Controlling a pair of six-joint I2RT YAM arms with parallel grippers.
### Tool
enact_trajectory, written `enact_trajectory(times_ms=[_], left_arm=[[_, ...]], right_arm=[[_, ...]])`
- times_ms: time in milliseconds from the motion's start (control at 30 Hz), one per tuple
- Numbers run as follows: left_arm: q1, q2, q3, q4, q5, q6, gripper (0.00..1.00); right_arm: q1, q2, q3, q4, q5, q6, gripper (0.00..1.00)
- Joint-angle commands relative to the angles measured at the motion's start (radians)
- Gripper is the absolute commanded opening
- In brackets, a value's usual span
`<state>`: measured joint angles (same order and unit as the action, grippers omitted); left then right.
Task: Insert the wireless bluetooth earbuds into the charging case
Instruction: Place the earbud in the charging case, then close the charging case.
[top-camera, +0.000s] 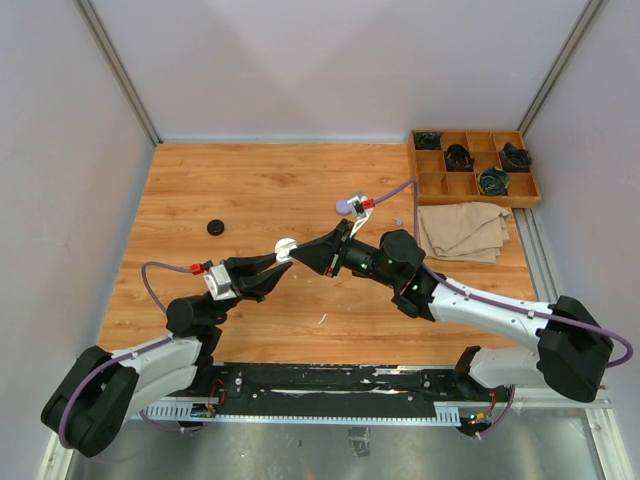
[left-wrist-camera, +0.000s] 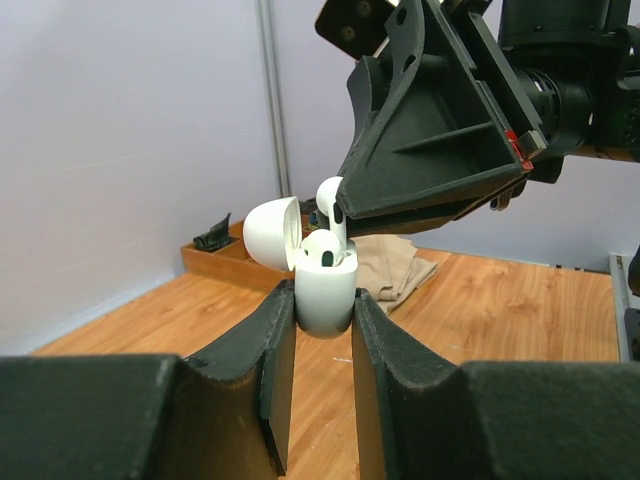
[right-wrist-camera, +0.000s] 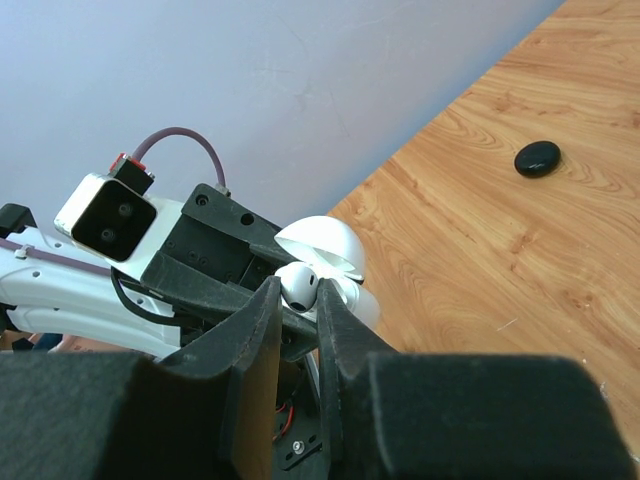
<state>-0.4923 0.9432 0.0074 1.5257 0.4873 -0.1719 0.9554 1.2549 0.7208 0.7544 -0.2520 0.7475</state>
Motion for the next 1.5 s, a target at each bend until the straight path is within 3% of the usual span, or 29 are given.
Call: enact_trajectory(times_ms=[0, 467, 767, 1133, 1467], left_arm=[[0.004, -0.014, -0.132, 0.136, -0.019, 0.018, 0.00], [0.004, -0.002, -0.121, 0.121, 0.002, 0.014, 0.00], [0.004, 0.014, -0.102, 0.100, 0.044, 0.009, 0.00], [0.004, 0.048, -0.076, 0.111, 0.143, -0.005, 0.00], [0.004, 0.081, -0.060, 0.138, 0.197, -0.026, 0.00]], right_arm=[[0.026, -0.014, -0.025, -0.050, 0.024, -0.036, 0.20], [0.019, -0.072, 0.033, -0.192, 0.024, -0.195, 0.41], [-0.087, -0.122, 0.163, -0.479, -0.223, -0.427, 0.57], [-0.168, -0.048, 0.287, -0.624, -0.501, -0.627, 0.80], [-0.168, 0.076, 0.365, -0.688, -0.628, -0.704, 0.85]])
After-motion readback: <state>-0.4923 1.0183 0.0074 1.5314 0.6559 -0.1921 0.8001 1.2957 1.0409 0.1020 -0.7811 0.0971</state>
